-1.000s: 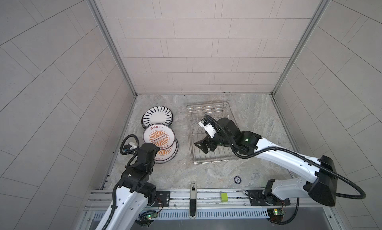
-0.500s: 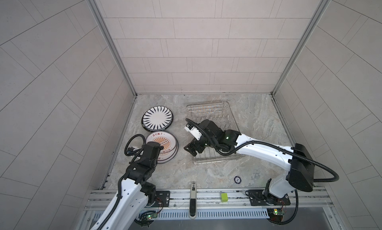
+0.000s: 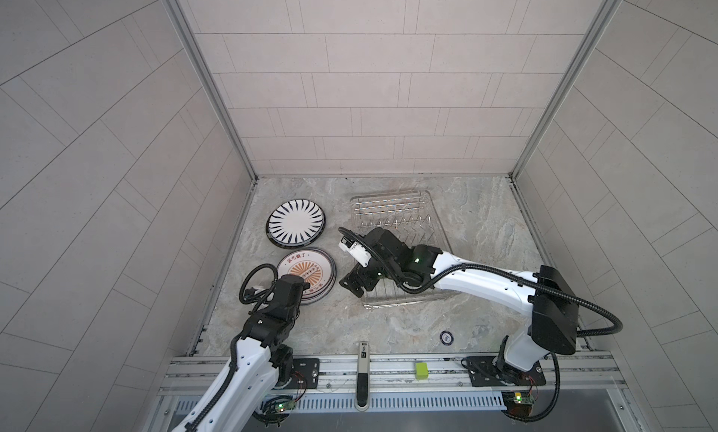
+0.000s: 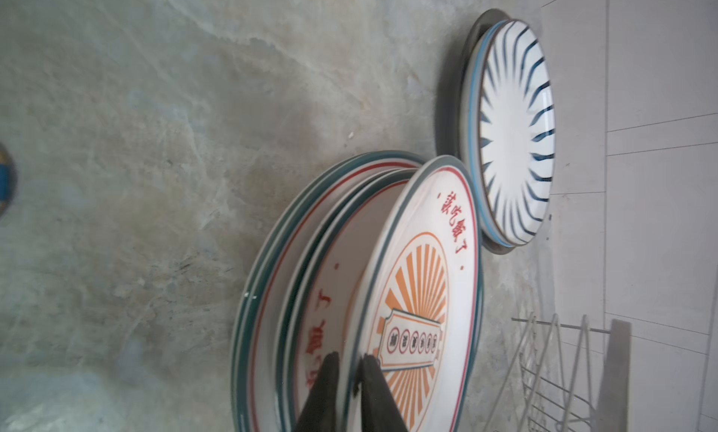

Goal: Unload the plates from the dish rack
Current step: Place the plate among the plates.

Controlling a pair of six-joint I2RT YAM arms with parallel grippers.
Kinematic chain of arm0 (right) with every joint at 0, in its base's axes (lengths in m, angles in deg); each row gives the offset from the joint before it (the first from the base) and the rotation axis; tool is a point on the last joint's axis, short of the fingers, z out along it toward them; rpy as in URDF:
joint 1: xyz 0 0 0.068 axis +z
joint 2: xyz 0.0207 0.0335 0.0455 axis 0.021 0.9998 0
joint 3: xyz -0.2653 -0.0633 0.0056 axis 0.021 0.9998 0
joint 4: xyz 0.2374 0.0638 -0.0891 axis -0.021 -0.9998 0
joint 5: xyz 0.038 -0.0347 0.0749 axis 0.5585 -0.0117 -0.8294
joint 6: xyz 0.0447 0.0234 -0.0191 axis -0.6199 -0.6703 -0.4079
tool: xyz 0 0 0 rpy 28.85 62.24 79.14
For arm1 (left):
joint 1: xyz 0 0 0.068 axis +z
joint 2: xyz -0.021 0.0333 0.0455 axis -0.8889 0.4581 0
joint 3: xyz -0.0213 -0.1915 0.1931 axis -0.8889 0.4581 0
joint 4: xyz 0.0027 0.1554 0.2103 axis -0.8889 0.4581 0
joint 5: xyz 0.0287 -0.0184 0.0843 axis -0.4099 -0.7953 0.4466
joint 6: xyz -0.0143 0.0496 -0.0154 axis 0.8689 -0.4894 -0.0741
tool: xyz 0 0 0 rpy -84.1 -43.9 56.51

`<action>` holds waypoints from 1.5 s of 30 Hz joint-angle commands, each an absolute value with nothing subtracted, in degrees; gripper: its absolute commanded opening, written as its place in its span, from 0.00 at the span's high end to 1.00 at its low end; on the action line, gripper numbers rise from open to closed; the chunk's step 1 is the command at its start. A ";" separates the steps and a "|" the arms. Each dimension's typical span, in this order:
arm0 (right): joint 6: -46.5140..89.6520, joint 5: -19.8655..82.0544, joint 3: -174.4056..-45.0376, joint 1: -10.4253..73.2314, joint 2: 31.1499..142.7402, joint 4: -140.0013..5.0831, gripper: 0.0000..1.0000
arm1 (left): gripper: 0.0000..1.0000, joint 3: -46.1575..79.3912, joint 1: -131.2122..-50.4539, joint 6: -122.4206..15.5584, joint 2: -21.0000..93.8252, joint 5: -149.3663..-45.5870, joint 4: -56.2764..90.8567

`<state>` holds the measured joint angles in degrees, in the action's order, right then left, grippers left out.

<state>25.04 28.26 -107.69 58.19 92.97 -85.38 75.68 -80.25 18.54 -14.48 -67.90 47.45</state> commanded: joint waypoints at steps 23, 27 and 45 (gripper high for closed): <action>25.99 31.03 -110.31 58.79 93.96 -86.91 0.04 | 0.31 70.79 -79.96 17.70 -11.41 -65.61 51.84; 26.12 31.34 -110.57 58.82 93.70 -87.48 0.04 | 0.30 68.75 -79.92 17.59 -13.14 -64.82 56.65; 16.42 35.97 -103.19 44.97 76.30 -87.79 0.01 | 0.00 56.93 -79.91 2.17 -22.97 -48.43 61.95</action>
<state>21.33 34.78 -104.08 51.00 81.24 -86.93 60.66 -80.21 10.95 -21.87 -57.33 62.55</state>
